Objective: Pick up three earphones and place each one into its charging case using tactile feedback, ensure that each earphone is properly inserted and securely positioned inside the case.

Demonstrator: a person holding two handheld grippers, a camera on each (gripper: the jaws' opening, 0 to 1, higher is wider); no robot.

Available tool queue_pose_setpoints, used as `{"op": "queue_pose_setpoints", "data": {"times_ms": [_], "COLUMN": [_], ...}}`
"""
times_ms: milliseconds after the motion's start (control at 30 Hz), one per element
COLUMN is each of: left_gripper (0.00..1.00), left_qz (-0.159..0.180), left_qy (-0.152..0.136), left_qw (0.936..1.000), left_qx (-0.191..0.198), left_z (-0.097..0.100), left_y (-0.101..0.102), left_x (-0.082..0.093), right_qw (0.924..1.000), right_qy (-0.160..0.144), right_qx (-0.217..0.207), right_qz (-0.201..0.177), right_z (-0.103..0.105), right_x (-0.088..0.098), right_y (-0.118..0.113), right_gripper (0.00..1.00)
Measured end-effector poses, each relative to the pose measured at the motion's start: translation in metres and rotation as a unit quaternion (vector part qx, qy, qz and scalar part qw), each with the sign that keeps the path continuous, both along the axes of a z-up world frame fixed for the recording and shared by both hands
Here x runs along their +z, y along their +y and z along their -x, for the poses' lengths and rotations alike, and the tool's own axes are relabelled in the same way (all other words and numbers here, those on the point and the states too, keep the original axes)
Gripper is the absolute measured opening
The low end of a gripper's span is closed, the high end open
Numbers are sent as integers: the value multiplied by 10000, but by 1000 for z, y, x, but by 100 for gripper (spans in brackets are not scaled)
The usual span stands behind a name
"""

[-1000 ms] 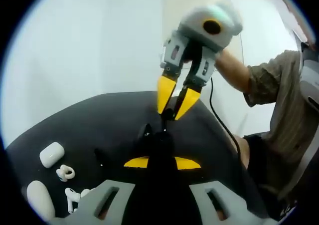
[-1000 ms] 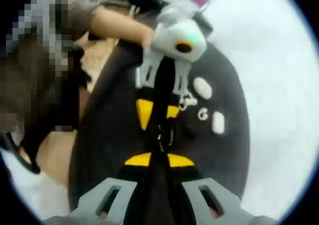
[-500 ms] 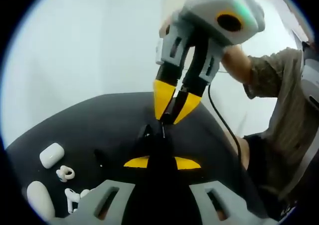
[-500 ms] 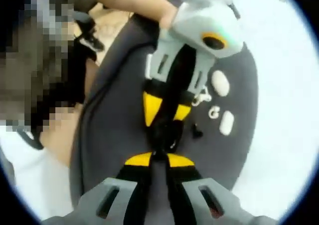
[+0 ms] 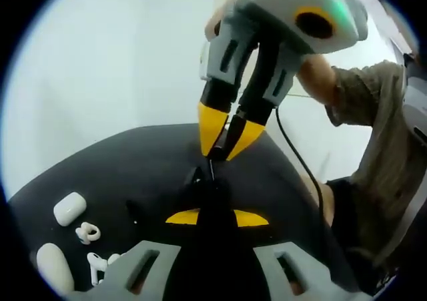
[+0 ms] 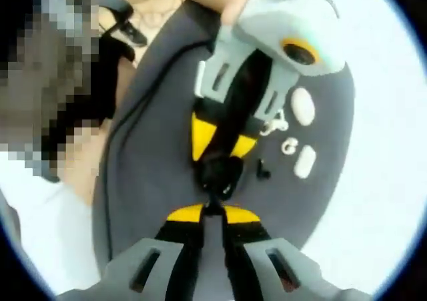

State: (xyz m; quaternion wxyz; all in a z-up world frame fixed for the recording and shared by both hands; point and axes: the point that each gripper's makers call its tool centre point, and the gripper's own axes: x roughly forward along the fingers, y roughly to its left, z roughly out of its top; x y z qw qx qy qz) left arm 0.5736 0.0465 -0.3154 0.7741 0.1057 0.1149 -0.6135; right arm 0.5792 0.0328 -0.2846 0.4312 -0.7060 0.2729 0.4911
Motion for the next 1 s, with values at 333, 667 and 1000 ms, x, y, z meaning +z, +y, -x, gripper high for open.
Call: {"op": "queue_pose_setpoints", "data": {"times_ms": [333,667,1000], "left_gripper": [14,14,14], "left_qz": [-19,-15,-8], "left_qy": [5,5,13], "left_qw": [10000,10000,10000], "left_qx": [0,6,6], "left_z": [0,0,0], "left_y": [0,0,1], "left_x": [0,0,0], "right_qw": [10000,9977,9914], "right_qy": [-6,257,412], "right_qx": [97,77,-77], "right_qz": [22,-615,-1240], "right_z": [-2,4,4], "right_x": [-6,1,1], "right_y": [6,13,10], "right_gripper": [12,12,12]}}
